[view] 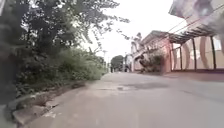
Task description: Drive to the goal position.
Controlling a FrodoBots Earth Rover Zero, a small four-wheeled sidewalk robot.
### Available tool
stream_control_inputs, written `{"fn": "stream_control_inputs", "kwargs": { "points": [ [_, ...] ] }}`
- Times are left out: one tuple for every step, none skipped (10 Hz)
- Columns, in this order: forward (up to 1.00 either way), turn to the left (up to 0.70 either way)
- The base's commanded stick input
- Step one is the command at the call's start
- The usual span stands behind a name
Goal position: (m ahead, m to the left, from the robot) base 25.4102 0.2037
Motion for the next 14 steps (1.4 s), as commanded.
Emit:
{"fn": "stream_control_inputs", "kwargs": {
  "points": [
    [0.7, -0.04],
    [0.7, -0.28],
    [0.7, -0.32],
    [0.7, -0.35],
    [0.7, -0.18],
    [0.7, 0.0],
    [0.7, 0.0],
    [0.7, 0.0],
    [0.7, 0.0],
    [0.7, 0.0],
    [0.7, 0.0],
    [0.7, 0.0],
    [0.7, 0.0],
    [0.7, 0.0]
  ]
}}
